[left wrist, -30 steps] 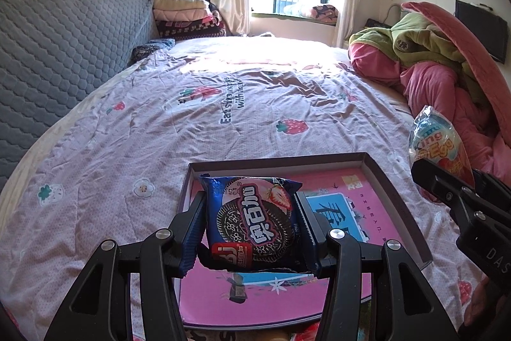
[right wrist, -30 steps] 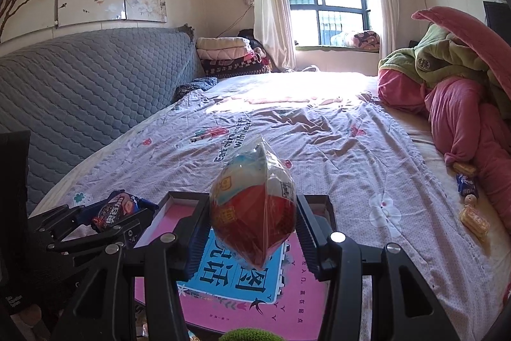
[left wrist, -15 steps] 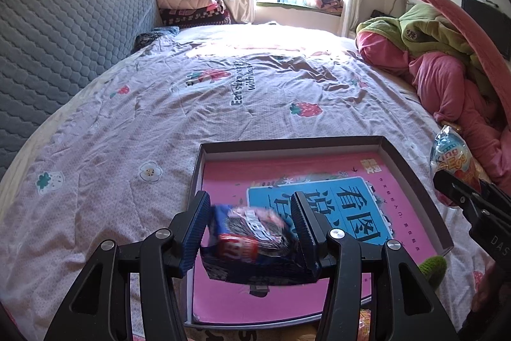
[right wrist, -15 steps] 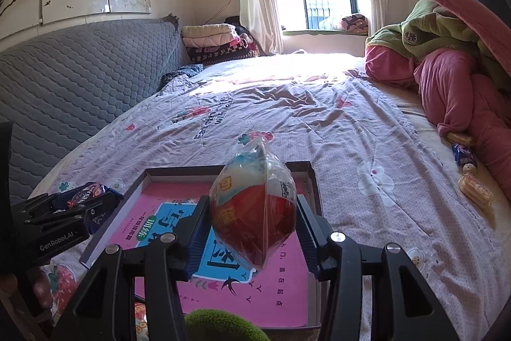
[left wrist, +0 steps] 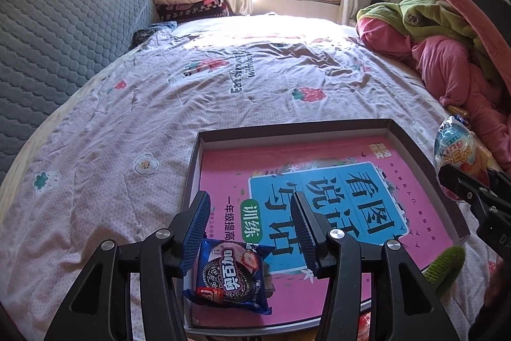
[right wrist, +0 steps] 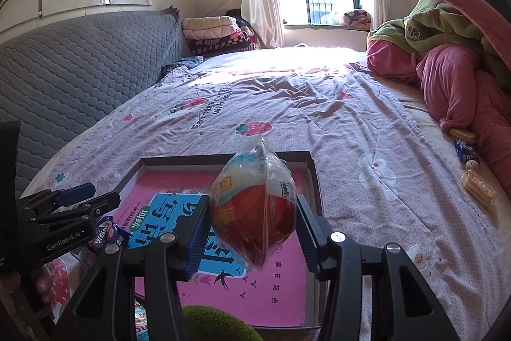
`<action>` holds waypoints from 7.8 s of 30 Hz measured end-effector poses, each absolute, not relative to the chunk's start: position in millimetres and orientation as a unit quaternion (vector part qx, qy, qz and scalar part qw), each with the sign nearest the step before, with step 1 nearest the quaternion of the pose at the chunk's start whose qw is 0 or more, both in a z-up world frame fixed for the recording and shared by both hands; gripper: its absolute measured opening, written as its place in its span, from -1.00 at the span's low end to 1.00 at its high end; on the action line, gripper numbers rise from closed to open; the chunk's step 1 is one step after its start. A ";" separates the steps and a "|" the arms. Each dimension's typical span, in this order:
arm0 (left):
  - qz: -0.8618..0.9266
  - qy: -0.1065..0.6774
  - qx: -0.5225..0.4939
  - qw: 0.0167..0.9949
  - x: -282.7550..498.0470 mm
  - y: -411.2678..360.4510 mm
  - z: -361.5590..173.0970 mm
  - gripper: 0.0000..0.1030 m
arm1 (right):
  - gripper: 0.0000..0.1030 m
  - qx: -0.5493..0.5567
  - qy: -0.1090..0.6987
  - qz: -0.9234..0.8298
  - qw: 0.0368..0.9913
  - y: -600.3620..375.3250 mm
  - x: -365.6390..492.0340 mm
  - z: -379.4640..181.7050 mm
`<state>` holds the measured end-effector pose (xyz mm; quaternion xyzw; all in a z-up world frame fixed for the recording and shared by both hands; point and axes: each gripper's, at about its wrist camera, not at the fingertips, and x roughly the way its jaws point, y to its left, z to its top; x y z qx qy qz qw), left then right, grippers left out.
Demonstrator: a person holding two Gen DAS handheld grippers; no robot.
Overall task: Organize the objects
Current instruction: 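Carry the snack pack and candy egg over the grey box with both tools, then open the left tool to drop the snack pack while the right tool releases the egg in the box, then withdraw both open tools from the box back toward the remaining items, then move the right tool toward an orange while the left tool approaches the white scrunchie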
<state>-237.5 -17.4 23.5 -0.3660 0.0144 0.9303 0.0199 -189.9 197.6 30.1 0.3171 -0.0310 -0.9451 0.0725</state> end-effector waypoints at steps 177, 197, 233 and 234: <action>0.929 -0.050 -0.366 0.028 -85.5 -34.4 10.5 0.56 | 0.53 0.250 -0.022 -0.957 0.144 175.4 -58.4 32.7; 0.931 -0.018 -0.363 0.009 -55.3 -32.8 1.5 0.56 | 0.53 0.266 0.007 -0.954 0.141 173.1 -19.8 15.7; 0.922 -0.008 -0.387 0.014 -51.1 -29.0 -12.2 0.56 | 0.53 0.286 0.047 -0.944 0.156 154.5 -0.2 1.7; 0.922 -0.009 -0.387 0.015 -50.4 -28.8 -12.1 0.56 | 0.53 0.287 0.048 -0.944 0.156 154.2 0.7 1.5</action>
